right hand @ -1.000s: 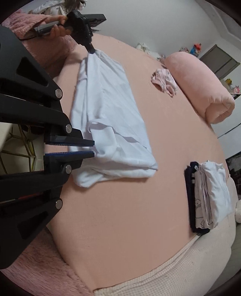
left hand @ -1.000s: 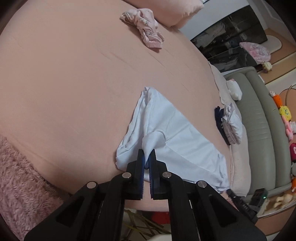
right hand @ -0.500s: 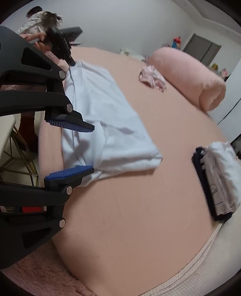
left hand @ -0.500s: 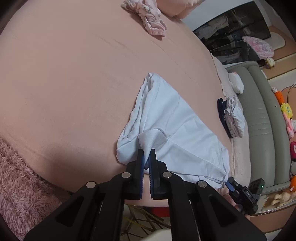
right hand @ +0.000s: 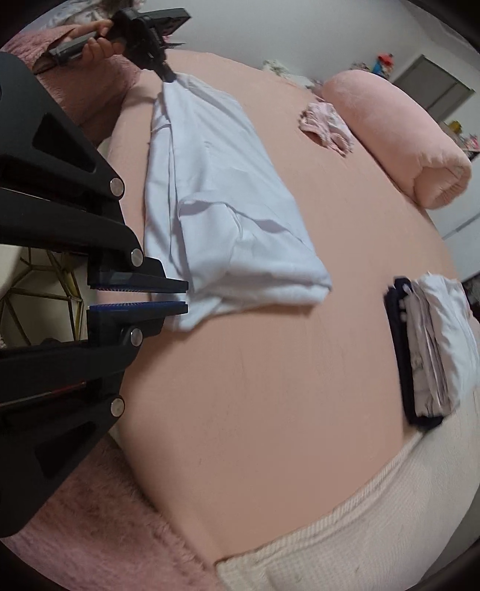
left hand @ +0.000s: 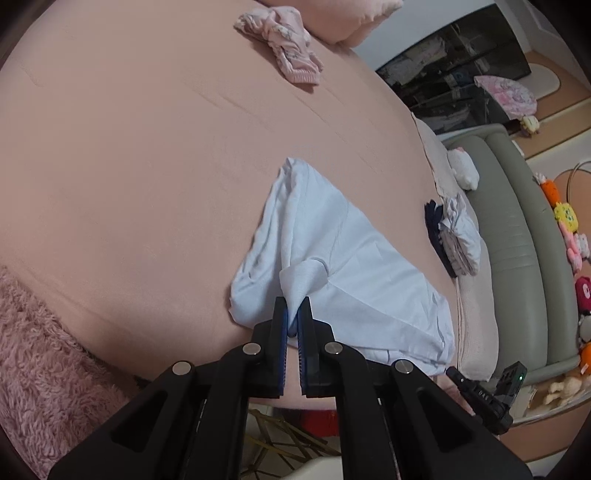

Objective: Fold clothes

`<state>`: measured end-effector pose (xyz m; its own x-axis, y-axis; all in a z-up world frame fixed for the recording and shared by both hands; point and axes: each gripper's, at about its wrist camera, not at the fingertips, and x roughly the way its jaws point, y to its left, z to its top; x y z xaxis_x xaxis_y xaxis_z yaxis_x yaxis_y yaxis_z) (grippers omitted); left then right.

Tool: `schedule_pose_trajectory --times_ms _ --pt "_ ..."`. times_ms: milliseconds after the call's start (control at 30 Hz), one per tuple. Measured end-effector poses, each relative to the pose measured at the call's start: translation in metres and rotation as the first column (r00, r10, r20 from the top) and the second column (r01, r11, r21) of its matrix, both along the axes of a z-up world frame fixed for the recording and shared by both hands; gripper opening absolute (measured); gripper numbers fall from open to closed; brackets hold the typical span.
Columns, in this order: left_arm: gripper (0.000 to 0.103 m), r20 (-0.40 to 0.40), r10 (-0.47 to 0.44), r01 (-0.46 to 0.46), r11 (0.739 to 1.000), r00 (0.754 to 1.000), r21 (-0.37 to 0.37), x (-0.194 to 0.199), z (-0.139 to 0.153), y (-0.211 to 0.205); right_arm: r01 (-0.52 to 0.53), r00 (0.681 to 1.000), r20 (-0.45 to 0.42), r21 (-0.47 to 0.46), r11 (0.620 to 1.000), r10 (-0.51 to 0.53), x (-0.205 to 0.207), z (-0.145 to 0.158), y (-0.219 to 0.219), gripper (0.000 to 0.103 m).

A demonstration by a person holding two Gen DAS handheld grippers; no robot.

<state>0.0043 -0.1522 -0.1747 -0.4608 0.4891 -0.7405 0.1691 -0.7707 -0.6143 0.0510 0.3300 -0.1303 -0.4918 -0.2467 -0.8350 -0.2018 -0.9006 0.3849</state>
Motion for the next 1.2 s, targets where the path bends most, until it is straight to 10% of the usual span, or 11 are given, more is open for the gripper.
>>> schedule_pose_trajectory --times_ms 167,400,533,800,1100,1200 --pt "0.006 0.013 0.000 0.000 0.999 1.000 0.039 -0.005 -0.004 0.001 -0.021 0.998 -0.054 -0.177 0.984 0.012 -0.008 -0.003 0.006 0.038" --pt "0.006 0.034 0.006 -0.006 1.000 0.999 0.023 -0.007 -0.009 0.004 -0.052 0.999 -0.012 -0.211 0.976 0.051 -0.032 -0.012 0.002 0.038" --pt "0.006 0.008 0.004 -0.004 1.000 1.000 -0.004 -0.006 -0.005 0.006 -0.116 0.993 -0.011 -0.089 0.989 0.116 -0.040 -0.012 -0.013 0.007" --pt "0.005 -0.077 -0.005 0.004 1.000 0.997 -0.015 0.003 0.015 0.007 -0.091 0.993 -0.080 -0.023 0.996 0.089 -0.006 0.010 -0.007 0.002" --pt "0.005 0.018 0.000 0.000 1.000 1.000 -0.026 0.002 -0.002 0.005 -0.019 1.000 -0.023 -0.066 0.998 0.017 -0.006 0.002 0.007 0.006" --pt "0.006 0.017 0.003 -0.002 1.000 1.000 -0.015 0.001 -0.003 0.003 -0.003 0.998 -0.067 -0.145 0.989 -0.007 -0.014 0.004 0.013 0.034"
